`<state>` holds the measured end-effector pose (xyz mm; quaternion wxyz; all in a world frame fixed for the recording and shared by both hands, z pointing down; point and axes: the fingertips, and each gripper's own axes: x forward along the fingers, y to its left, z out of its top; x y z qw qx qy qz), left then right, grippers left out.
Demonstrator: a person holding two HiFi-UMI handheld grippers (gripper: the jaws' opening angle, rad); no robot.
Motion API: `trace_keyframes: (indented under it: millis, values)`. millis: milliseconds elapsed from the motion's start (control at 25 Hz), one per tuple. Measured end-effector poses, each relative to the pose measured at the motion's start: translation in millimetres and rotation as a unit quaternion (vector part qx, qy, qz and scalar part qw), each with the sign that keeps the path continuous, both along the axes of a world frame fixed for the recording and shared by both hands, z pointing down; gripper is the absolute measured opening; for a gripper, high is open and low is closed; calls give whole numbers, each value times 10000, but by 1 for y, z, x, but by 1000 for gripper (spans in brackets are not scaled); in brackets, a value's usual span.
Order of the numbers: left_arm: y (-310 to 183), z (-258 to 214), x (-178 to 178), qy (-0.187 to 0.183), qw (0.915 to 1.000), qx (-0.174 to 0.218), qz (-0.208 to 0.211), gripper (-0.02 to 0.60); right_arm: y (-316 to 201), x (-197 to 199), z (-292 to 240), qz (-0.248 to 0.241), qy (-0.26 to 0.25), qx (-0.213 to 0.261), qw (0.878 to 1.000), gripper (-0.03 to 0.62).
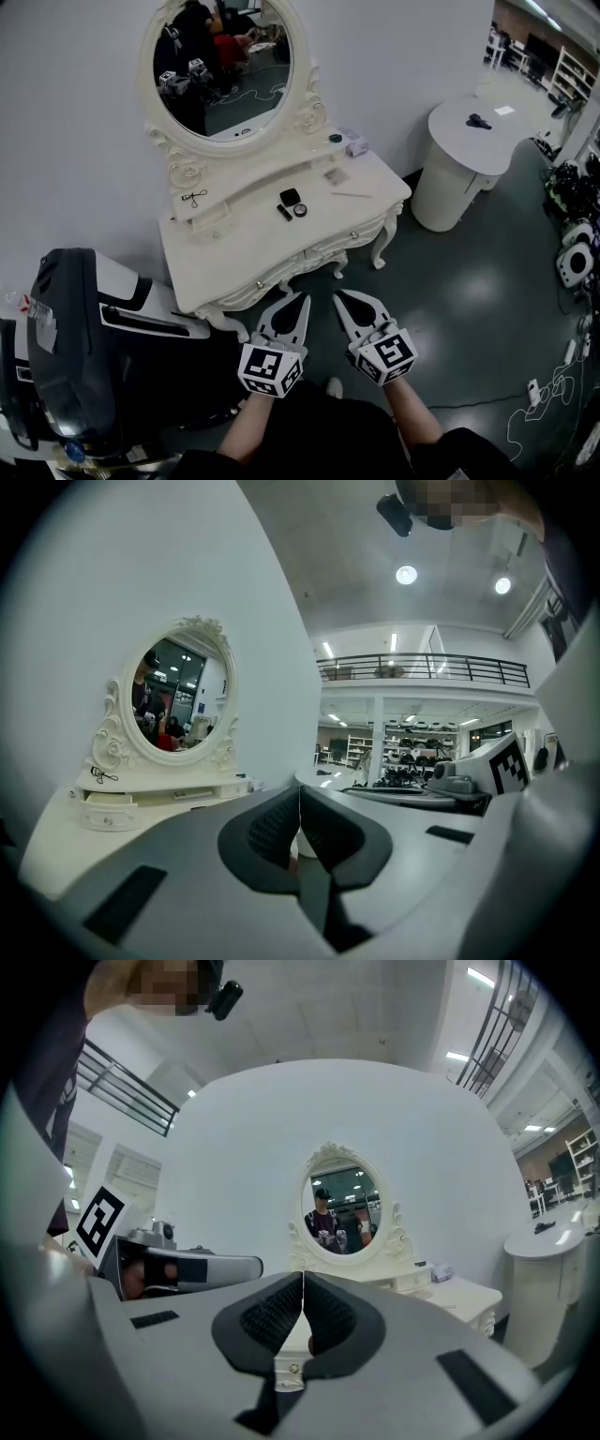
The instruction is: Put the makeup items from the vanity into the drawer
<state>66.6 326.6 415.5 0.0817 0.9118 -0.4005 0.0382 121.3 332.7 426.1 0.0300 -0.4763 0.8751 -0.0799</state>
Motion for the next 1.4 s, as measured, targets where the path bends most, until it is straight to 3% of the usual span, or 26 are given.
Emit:
trace_keyframes:
  millis: [520,1400]
  values:
    - [-37,20,13,-87,9998,-152,-20,15,-36,15,25,-50,-3,-198,9998,23]
    - [-189,58,-30,99,9980,-618,84,15,-183,-28,56,54,149,-613,9980,25]
